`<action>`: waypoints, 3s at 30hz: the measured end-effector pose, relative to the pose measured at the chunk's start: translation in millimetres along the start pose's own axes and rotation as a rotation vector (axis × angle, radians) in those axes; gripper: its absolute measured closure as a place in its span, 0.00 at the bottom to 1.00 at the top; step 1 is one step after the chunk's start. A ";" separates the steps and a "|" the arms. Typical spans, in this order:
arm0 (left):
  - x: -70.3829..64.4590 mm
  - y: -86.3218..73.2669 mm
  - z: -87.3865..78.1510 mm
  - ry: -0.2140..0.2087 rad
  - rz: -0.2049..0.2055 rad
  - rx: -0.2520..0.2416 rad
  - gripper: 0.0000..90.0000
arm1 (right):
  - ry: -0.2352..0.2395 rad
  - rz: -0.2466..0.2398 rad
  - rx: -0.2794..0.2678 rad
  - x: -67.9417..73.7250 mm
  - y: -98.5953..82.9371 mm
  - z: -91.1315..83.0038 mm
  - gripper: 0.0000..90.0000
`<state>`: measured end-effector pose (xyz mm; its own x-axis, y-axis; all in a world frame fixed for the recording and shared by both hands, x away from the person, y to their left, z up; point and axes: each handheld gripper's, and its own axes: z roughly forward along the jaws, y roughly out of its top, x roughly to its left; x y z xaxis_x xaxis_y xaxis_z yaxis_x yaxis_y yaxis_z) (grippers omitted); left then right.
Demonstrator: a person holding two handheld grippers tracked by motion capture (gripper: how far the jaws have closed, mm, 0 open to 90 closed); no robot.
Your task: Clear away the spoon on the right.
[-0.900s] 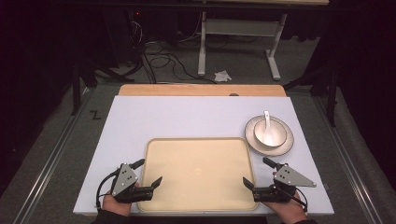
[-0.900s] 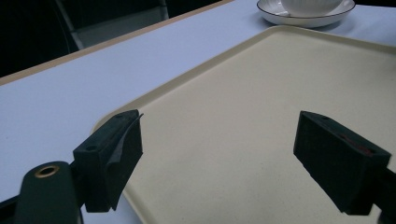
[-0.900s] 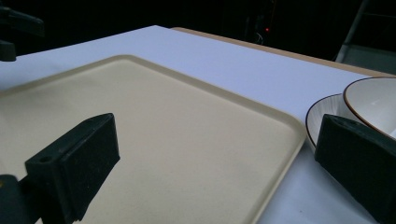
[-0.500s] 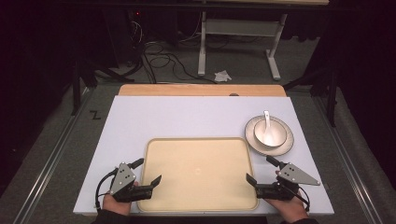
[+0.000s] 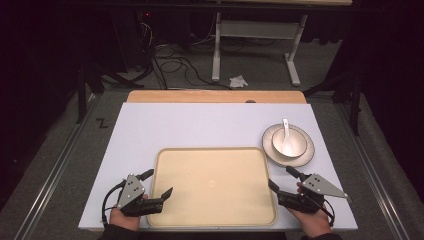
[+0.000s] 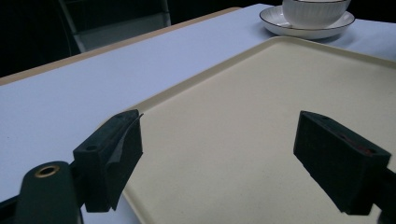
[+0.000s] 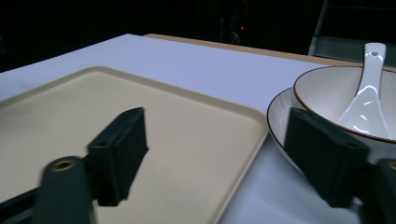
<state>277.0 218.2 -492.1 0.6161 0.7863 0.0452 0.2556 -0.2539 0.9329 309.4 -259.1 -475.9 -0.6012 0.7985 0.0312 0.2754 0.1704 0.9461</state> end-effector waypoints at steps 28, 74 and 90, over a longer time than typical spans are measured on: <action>0.1 0.8 -1.4 -0.012 -0.001 -0.015 0.18 | -0.154 0.027 0.074 -58.3 58.5 40.9 0.99; 1.5 0.7 0.5 -0.044 0.001 -0.007 0.18 | -0.373 0.046 0.396 -148.0 82.8 97.3 1.00; 0.5 1.4 0.6 -0.048 0.004 -0.006 0.18 | -0.369 0.037 0.399 -147.9 69.3 55.9 1.00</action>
<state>278.1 217.9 -491.0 0.6523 0.7573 0.0323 0.2485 -0.2539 0.9348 459.3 -333.1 -433.0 -0.3020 0.9456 -0.1212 0.5975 0.2869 0.7488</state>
